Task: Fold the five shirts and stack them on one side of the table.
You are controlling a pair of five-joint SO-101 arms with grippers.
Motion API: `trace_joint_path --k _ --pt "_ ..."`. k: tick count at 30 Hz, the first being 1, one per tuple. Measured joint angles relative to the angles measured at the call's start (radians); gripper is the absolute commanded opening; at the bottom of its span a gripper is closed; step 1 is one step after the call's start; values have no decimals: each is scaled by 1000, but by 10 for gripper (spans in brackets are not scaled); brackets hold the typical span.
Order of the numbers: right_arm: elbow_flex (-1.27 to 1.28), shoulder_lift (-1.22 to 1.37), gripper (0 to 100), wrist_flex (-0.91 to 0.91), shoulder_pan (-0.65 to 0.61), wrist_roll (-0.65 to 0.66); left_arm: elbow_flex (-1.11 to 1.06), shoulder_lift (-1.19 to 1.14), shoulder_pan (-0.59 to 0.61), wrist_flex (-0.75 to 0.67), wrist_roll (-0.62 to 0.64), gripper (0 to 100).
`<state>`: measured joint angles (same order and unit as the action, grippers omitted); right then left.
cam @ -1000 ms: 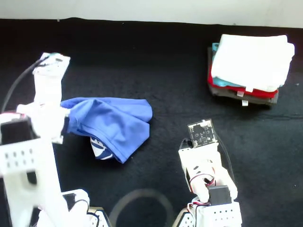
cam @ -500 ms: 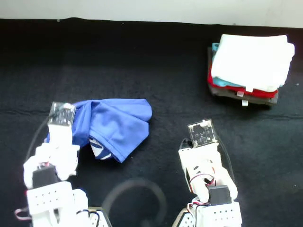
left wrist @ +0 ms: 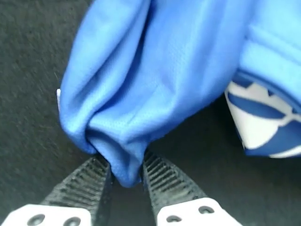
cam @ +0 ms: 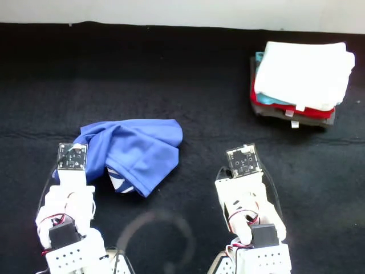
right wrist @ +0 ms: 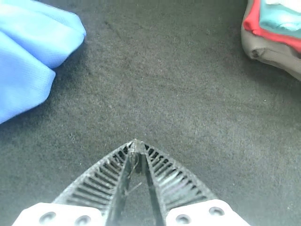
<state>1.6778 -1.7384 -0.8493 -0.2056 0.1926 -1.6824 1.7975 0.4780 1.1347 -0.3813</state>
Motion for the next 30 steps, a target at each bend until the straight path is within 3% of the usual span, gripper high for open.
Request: trace_joint_path --k 10,17,30 --pt "0 0 6 2 0 0 6 0 3 107 0 12" --pt "0 0 6 2 0 0 35 -2 44 152 -2 161" --pt "0 0 6 2 0 0 213 -8 107 163 -2 160"
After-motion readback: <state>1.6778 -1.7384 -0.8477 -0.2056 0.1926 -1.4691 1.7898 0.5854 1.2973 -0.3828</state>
